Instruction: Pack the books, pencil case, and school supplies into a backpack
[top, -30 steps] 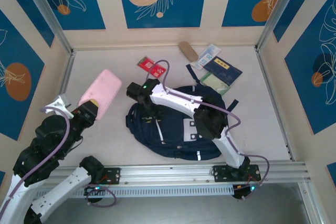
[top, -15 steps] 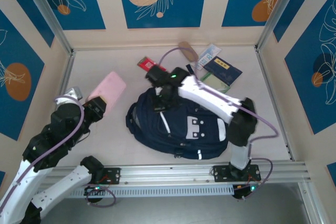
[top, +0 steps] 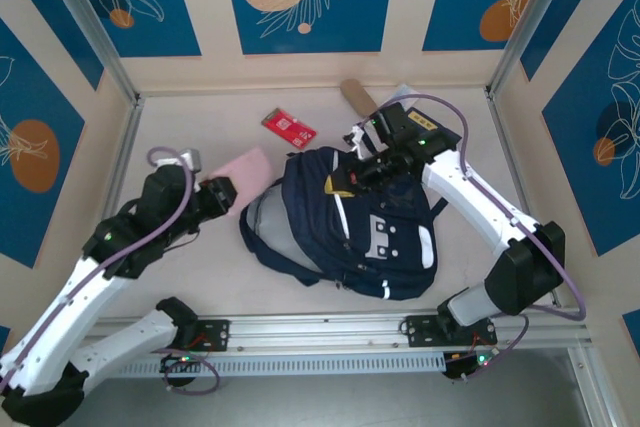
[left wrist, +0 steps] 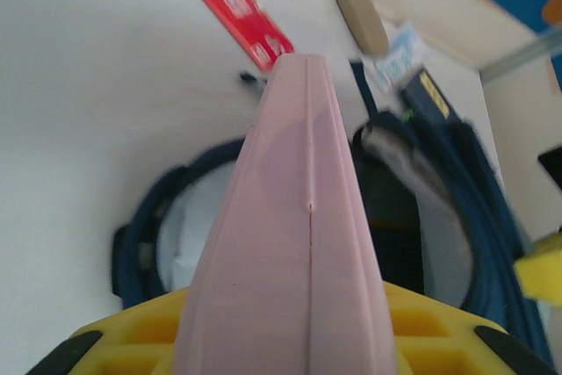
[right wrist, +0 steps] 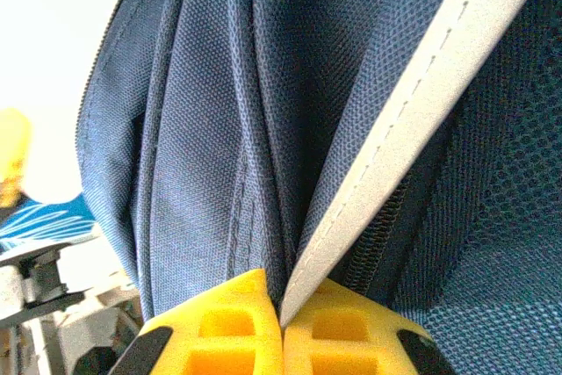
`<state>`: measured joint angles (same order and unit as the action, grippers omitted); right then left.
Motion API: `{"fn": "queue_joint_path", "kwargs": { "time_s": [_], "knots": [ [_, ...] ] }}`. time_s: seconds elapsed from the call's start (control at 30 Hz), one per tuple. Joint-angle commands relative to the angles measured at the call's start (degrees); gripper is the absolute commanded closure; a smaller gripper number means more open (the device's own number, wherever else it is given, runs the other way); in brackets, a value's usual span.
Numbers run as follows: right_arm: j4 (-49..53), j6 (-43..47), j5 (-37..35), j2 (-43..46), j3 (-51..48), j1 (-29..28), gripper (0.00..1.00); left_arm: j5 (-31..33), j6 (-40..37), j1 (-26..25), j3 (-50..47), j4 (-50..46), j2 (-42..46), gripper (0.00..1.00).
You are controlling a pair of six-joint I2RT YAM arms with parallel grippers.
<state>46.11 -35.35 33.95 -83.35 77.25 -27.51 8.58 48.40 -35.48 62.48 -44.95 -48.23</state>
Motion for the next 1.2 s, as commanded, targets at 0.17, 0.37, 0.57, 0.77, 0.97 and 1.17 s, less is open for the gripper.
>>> {"fn": "queue_joint_path", "kwargs": {
  "time_s": [0.17,0.37,0.57,0.77,0.97,1.17],
  "knots": [
    [-12.6,-4.3,15.2,7.8,-2.8,5.4,1.00,-24.8,0.8,3.6,-5.6,9.9,-6.0,0.86],
    [-19.8,-8.7,17.2,10.3,-7.1,6.3,1.00,-36.9,5.4,5.5,-12.8,22.3,-5.5,0.85],
    [-24.4,-11.3,17.1,11.5,-9.3,6.3,1.00,-46.1,7.5,5.5,-16.8,30.4,-10.2,0.85],
    [-31.4,-15.9,14.9,12.2,-12.2,6.3,1.00,-47.5,9.3,2.1,-20.3,39.4,-17.1,0.84],
    [-38.0,-19.7,12.5,12.6,-14.7,6.3,1.00,-49.1,7.8,-2.8,-17.7,44.9,-27.2,0.84],
    [-44.0,-23.3,7.9,13.5,-18.2,5.7,1.00,-49.0,8.3,-6.9,-12.8,48.4,-39.7,0.82]
  ]
}}
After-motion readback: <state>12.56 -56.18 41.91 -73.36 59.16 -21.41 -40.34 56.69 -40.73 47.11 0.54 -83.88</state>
